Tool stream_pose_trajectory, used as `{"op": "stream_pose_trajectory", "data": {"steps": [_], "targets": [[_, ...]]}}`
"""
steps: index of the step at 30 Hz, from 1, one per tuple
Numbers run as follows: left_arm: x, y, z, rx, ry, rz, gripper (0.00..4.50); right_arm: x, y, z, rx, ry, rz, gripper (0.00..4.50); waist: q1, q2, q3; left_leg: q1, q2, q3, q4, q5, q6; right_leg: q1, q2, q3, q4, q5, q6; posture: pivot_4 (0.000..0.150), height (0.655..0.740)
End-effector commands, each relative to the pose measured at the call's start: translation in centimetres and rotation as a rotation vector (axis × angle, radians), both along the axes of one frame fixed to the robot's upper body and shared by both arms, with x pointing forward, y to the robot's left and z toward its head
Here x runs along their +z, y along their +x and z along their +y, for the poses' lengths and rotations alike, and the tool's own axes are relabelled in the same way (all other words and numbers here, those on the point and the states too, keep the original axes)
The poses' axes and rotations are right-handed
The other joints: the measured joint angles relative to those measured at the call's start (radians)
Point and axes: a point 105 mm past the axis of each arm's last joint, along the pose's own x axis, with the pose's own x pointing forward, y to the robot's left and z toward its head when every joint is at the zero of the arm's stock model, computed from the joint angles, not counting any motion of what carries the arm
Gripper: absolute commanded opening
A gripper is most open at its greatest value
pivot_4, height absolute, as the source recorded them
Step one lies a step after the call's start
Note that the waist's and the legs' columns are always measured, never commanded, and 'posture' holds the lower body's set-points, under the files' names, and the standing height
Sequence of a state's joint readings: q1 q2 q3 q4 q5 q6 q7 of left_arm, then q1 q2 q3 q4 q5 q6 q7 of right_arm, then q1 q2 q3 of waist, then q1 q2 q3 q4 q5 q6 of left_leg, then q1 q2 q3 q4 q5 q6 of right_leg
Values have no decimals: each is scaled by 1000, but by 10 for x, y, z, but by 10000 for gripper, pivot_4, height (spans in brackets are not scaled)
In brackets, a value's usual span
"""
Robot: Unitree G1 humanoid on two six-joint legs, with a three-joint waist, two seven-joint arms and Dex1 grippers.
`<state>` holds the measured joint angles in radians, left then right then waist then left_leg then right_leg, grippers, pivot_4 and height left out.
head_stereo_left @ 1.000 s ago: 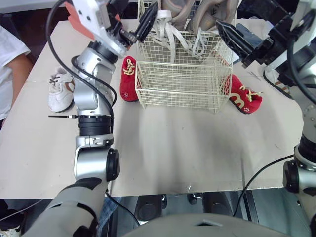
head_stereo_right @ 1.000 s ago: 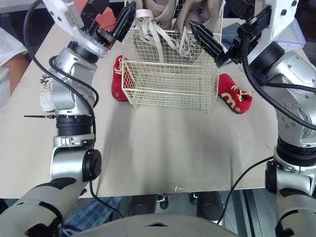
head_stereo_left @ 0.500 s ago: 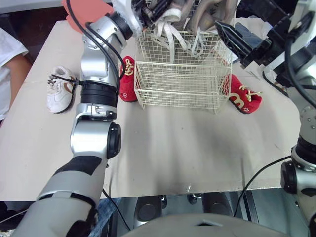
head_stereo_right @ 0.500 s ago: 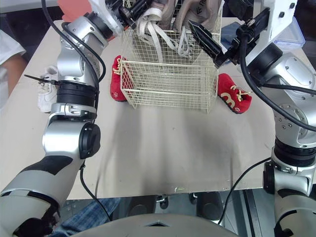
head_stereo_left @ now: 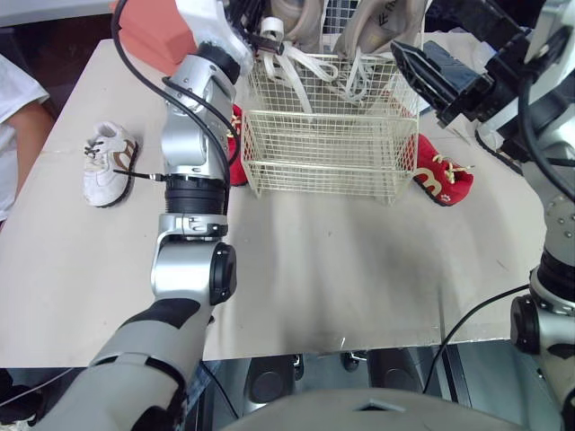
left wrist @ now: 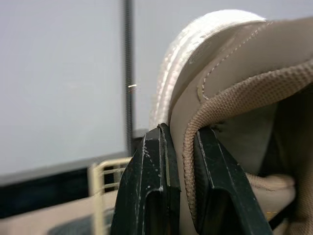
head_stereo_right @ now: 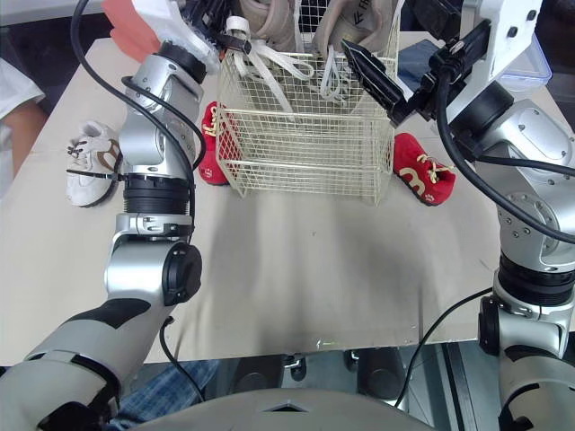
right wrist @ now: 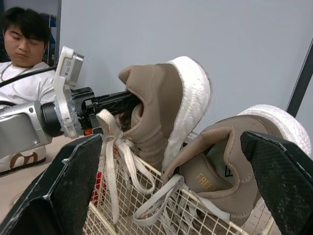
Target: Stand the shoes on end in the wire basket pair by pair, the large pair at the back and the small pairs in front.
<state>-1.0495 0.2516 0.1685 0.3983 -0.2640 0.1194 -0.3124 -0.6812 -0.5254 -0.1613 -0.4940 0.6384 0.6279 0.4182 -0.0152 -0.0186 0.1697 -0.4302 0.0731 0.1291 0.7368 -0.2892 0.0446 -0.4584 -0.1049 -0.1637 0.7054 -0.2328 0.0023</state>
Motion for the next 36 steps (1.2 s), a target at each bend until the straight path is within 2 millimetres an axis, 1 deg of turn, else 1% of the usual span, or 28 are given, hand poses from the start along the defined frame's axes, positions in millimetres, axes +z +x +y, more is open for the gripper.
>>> {"op": "stream_pose_trajectory", "data": {"steps": [1, 7, 10, 11, 13, 16, 18, 19, 20, 21, 22, 25, 26, 27, 31, 33, 36], "targets": [[-23, 8, 12, 100, -34, 120, 721, 9, -7, 1, 15, 6, -51, 45000, 0, 0, 0, 0, 0, 0, 0, 0, 0, 0, 0, 0, 0, 0, 0, 1500, 6860], [-67, 9, 6, 109, -22, 298, 704, 9, -8, -1, 13, 3, -51, 45000, 1, 1, -1, 3, 0, 2, 0, 0, 0, 0, 0, 2, 3, 0, 0, 1500, 6860], [-86, 8, 4, 100, -18, 371, 625, 8, -7, -1, 11, 1, -50, 45000, 2, 1, -1, 9, 0, 3, 0, 0, 0, 5, 0, 4, 3, 0, 0, 1500, 6860], [-90, 8, 2, 92, -16, 387, 623, 8, -7, -1, 10, 0, -50, 45000, 2, 1, -2, 12, 0, 3, -1, 0, 0, 9, 0, 4, 2, -1, 1, 1500, 6860], [-93, 7, 0, 74, -20, 402, 621, 8, -7, -2, 8, -2, -49, 45000, 2, 2, -3, 14, 0, 3, -2, 0, 0, 11, -1, 4, 2, -2, 3, 1500, 6860], [-90, 6, -1, 38, -54, 405, 621, 9, -7, -2, 7, -5, -50, 45000, 3, 2, -4, 14, 0, 3, -2, 0, 0, 11, -1, 5, 2, -2, 3, 1500, 6860], [-87, 4, -3, 5, -65, 399, 10697, 9, -7, -2, 7, -6, -50, 45000, 4, 3, -4, 14, 0, 3, -2, 0, 0, 11, -1, 8, 2, -2, 3, 1500, 6860], [-85, 4, -3, 3, -71, 389, 13881, 9, -7, -2, 7, -7, -50, 45000, 4, 3, -4, 14, 0, 3, -2, 0, 0, 11, -1, 8, 2, -2, 2, 1500, 6860], [-81, 3, -1, 11, -70, 368, 15901, 9, -6, -2, 9, -9, -49, 45000, 7, 3, -4, 14, 0, 3, -2, 0, 0, 11, -1, 8, 2, -2, 2, 1500, 6860], [-77, 3, 2, 23, -67, 343, 21592, 10, -5, -2, 10, -11, -49, 45000, 12, 3, -4, 14, 0, 3, -2, 0, 0, 11, -1, 8, 2, -2, 2, 1500, 6860], [-73, 3, 5, 47, -55, 315, 26305, 10, -5, -1, 13, -13, -49, 45000, 14, 3, -4, 14, 0, 3, -1, 0, 0, 11, -1, 7, 2, -2, 3, 1500, 6860], [-65, -3, 11, 78, -56, 249, 37114, 10, -3, -1, 19, -18, -47, 45000, 20, 3, -3, 13, 0, 2, -1, 0, 0, 11, -1, 7, 2, -2, 3, 1500, 6860], [-63, -4, 11, 73, -61, 239, 42576, 10, -3, -1, 20, -19, -47, 45000, 20, 3, -3, 13, 0, 3, -1, 0, 0, 11, -1, 7, 2, -2, 3, 1500, 6860], [-62, -6, 11, 71, -59, 233, 44421, 10, -3, -2, 20, -20, -47, 45000, 20, 3, -3, 13, 0, 3, -1, 0, 0, 10, -1, 7, 2, -2, 3, 1500, 6860], [-53, -29, 12, 21, 0, 154, 44421, 8, 0, -9, 2, -30, -41, 45000, 14, 3, -3, 13, 0, 3, -3, 0, 0, 9, -1, 8, 1, -1, 0, 1500, 6860], [-53, -43, 11, -23, 48, 140, 44421, 7, 1, -16, -22, -37, -36, 45000, 10, 2, -2, 12, 0, 3, -4, 0, 0, 9, -1, 8, 0, 0, 0, 1500, 6860], [-48, -67, 4, -164, 124, 99, 44421, 3, 2, -30, -69, -46, -19, 45000, 9, 2, -1, 11, 1, 3, -5, 0, 0, 8, 0, 7, -3, 0, 0, 1500, 6860]]}}
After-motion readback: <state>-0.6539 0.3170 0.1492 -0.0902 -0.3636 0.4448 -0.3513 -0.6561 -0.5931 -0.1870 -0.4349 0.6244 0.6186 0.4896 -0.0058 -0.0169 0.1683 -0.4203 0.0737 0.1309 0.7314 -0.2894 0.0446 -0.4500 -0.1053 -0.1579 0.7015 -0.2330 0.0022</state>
